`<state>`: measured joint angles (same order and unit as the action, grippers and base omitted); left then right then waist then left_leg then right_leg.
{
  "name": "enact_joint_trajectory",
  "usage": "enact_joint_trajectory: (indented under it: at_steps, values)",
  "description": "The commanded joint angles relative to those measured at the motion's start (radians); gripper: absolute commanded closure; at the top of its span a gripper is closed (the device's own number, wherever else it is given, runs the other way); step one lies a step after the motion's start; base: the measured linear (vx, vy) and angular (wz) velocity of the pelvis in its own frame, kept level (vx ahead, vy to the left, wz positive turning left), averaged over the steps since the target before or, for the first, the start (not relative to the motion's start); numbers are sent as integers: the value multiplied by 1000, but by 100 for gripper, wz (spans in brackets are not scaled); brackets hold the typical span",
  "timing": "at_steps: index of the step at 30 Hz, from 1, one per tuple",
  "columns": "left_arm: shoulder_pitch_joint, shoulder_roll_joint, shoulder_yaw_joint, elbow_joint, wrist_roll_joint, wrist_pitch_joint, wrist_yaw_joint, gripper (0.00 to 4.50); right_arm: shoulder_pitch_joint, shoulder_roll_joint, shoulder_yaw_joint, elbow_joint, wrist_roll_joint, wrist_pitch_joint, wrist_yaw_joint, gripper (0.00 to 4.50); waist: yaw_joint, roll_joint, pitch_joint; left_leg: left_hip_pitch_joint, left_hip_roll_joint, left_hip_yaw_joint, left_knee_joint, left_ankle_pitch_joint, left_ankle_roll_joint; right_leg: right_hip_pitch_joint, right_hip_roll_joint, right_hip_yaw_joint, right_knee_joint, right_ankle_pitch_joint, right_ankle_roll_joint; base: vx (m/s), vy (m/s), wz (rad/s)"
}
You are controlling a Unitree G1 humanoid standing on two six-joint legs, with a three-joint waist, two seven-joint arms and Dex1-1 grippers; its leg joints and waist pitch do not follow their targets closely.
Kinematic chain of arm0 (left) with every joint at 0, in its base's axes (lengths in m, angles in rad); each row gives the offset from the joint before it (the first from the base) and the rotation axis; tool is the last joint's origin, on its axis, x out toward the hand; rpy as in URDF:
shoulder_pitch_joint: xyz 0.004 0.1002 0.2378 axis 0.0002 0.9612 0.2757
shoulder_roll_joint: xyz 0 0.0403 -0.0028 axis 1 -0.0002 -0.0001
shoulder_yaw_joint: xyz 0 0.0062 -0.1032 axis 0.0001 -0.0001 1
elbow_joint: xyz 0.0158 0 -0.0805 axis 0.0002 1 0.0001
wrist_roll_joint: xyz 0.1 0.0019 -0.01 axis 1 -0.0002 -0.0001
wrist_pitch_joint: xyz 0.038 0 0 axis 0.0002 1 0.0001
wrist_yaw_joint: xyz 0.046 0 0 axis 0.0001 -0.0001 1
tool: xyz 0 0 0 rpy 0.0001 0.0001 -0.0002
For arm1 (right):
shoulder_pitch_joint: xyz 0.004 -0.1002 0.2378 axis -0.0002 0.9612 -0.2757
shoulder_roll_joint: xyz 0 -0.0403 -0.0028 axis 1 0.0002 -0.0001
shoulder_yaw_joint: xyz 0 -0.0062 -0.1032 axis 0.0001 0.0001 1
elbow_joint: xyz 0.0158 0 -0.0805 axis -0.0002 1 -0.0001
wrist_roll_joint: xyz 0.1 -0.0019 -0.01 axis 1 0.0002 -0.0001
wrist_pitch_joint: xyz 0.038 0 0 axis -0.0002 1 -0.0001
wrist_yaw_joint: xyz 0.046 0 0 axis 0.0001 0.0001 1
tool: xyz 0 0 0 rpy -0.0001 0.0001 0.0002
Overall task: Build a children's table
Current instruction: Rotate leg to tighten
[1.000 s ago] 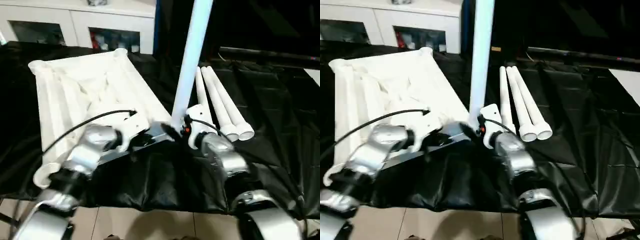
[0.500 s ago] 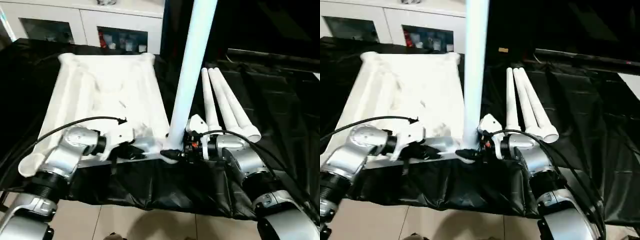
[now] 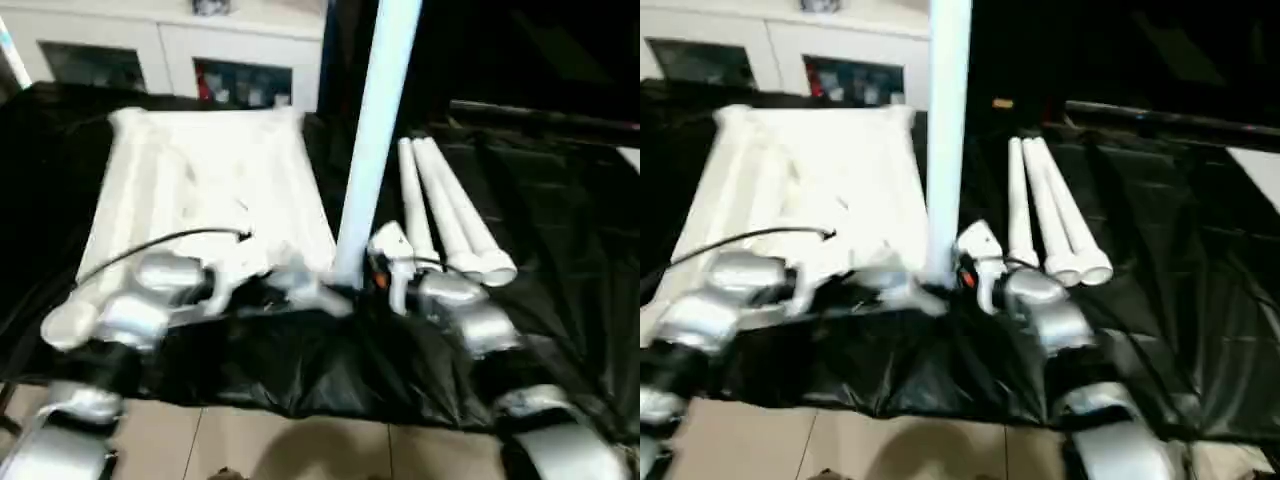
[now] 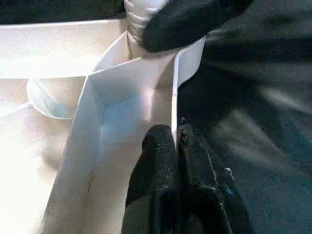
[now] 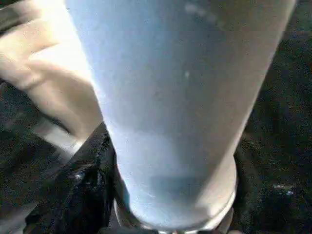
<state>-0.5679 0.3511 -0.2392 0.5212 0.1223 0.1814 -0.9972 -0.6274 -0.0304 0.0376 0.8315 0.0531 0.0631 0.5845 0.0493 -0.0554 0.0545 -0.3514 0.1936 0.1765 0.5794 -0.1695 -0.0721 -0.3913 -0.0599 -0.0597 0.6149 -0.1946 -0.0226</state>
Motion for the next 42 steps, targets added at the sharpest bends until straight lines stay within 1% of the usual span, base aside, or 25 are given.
enact_joint_trajectory:
  at_steps: [1, 3, 5, 6, 7, 8, 9, 10, 11, 14, 16, 17, 18, 19, 22, 23, 26, 31, 33, 34, 36, 37, 40, 41, 42]
  values:
    - [-22, -101, -54, -10, 17, 32, 102, 450, -14, 105, 44, 49, -19, 11, -103, 177, -4, 18, -48, 16, 40, -25, -77, -375, -44, 20, -90, 49, -106, -504, -126, 0, 0, 0]
    - [-28, -147, -59, -24, 35, 65, 160, 450, -28, 156, 34, 63, -14, -2, -171, 177, -8, 14, -48, 22, 40, -22, -76, -394, -39, 13, -87, 51, -108, -485, -129, 0, 0, 0]
    - [-29, -154, -62, -29, 40, 71, 167, 450, -31, 166, 31, 63, -17, -8, -180, 177, -8, 15, -52, 17, 39, -23, -77, -385, -31, 18, -87, 51, -106, -465, -129, 0, 0, 0]
    - [-30, -157, -65, -32, 44, 67, 170, 450, -32, 173, 28, 61, -14, -17, -177, 142, -8, 15, -52, 16, 40, -22, -77, -377, -28, 18, -86, 51, -105, -449, -131, 0, 0, 0]
    - [-30, -157, -65, -38, 43, 69, 168, 450, -34, 174, 29, 58, -18, -28, -175, 108, -7, 13, -54, 12, 41, -21, -78, -357, -20, 22, -85, 52, -100, -397, -139, 0, 0, 0]
    - [-30, -150, -65, -45, 41, 60, 156, 450, -36, 167, 24, 57, -12, -38, -149, 108, -7, 14, -56, 9, 40, -19, -78, -336, -16, 24, -84, 53, -95, -357, -149, 0, 0, 0]
    - [-29, -138, -65, -47, 37, 54, 139, 450, -35, 157, 24, 51, -8, -40, -127, 108, -7, 11, -57, 7, 40, -17, -77, -326, -12, 26, -84, 53, -94, -337, -154, 0, 0, 0]
    - [-26, -122, -66, -47, 38, 41, 125, 450, -34, 144, 27, 47, -10, -46, -104, 86, -6, 12, -58, 6, 40, -17, -77, -313, -9, 28, -84, 54, -91, -317, -159, 0, 0, 0]
    - [-25, -112, -66, -48, 40, 33, 117, 450, -34, 135, 30, 45, -12, -51, -91, 86, -6, 12, -59, 3, 39, -15, -76, -290, -1, 31, -83, 54, -88, -280, -167, 0, 0, 0]
    - [-6, -64, -64, -60, 22, -11, 45, 450, -20, 88, 41, 14, 1, -51, 16, 63, -4, 12, -62, -1, 38, -12, -71, -249, 18, 38, -85, 54, -83, -235, -179, 0, 0, 0]
    - [6, -39, -66, -71, 13, -37, 3, 450, -11, 63, 53, -3, 6, -50, 77, 63, -5, 11, -67, -8, 39, -12, -68, -194, 31, 45, -83, 53, -73, -153, -193, 0, 0, 0]
    - [20, -8, -65, -84, -1, -59, -48, 450, 1, 25, 74, -27, 10, -51, 159, 63, -6, 14, -69, -7, 41, -10, -65, -167, 42, 43, -81, 52, -67, -93, -209, 0, 0, 0]
    - [20, -8, -65, -84, -1, -59, -48, 450, 1, 25, 74, -27, 10, -51, 159, 63, -6, 13, -70, -6, 40, -10, -64, -157, 48, 44, -80, 50, -65, -73, -216, 0, 0, 0]
    - [30, 25, -65, -85, -11, -74, -101, 450, 13, -18, 98, -56, 16, -51, 253, 63, -7, 13, -70, -8, 41, -8, -61, -136, 65, 45, -79, 48, -59, -25, -238, 0, 0, 0]
    - [28, 59, -68, -68, -13, -113, -152, 450, 29, -65, 136, -93, 22, -39, 378, 63, -6, 14, -67, -7, 43, -7, -62, -153, 73, 45, -79, 47, -62, -45, -241, 0, 0, 0]
    - [26, 65, -66, -64, -18, -114, -165, 450, 33, -76, 145, -102, 24, -32, 408, 63, -1, 14, -63, 0, 45, -6, -64, -176, 66, 41, -79, 48, -67, -87, -241, 0, 0, 0]
    - [20, 93, -60, -51, -44, -131, -237, 450, 41, -116, 177, -127, 24, -23, 526, 63, 11, 14, -60, 1, 49, -5, -68, -210, 41, 38, -79, 47, -71, -156, -227, 0, 0, 0]
    - [10, 139, -73, -32, -49, -161, -302, 450, 34, -142, 200, -147, 24, 4, 634, 98, 17, 12, -61, 1, 49, -5, -68, -217, 22, 38, -81, 48, -69, -188, -213, 0, 0, 0]
    - [8, 143, -73, -29, -51, -166, -309, 450, 32, -146, 206, -149, 25, 6, 645, 106, 19, 10, -62, 0, 49, -4, -66, -205, 25, 37, -82, 47, -68, -173, -216, 0, 0, 0]
    - [7, 145, -72, -28, -51, -167, -312, 450, 31, -146, 209, -148, 25, 5, 647, 131, 19, 10, -62, -1, 49, -4, -66, -198, 23, 38, -83, 47, -66, -167, -217, 0, 0, 0]
    - [4, 146, -69, -25, -51, -170, -315, 450, 31, -146, 213, -150, 27, 7, 649, 135, 18, 9, -62, 0, 48, -4, -66, -196, 23, 38, -83, 48, -67, -167, -217, 0, 0, 0]
    - [4, 145, -66, -24, -51, -169, -314, 450, 32, -144, 214, -152, 29, 9, 648, 150, 19, 10, -62, 1, 48, -4, -66, -194, 21, 38, -82, 47, -67, -166, -217, 0, 0, 0]
    - [10, 132, -53, -34, -54, -135, -283, 450, 39, -115, 193, -155, 37, 27, 598, 172, 19, 8, -62, 0, 48, -4, -67, -196, 20, 38, -82, 47, -67, -173, -215, 0, 0, 0]
    - [10, 132, -53, -34, -54, -135, -283, 450, 39, -115, 193, -155, 37, 27, 598, 173, 17, 8, -60, 0, 47, -5, -68, -209, 15, 36, -83, 47, -70, -200, -210, 0, 0, 0]
    - [11, 122, -48, -36, -51, -117, -253, 450, 37, -98, 176, -140, 29, 24, 543, 173, 17, 8, -60, 0, 47, -5, -68, -209, 15, 36, -83, 47, -70, -200, -210, 0, 0, 0]
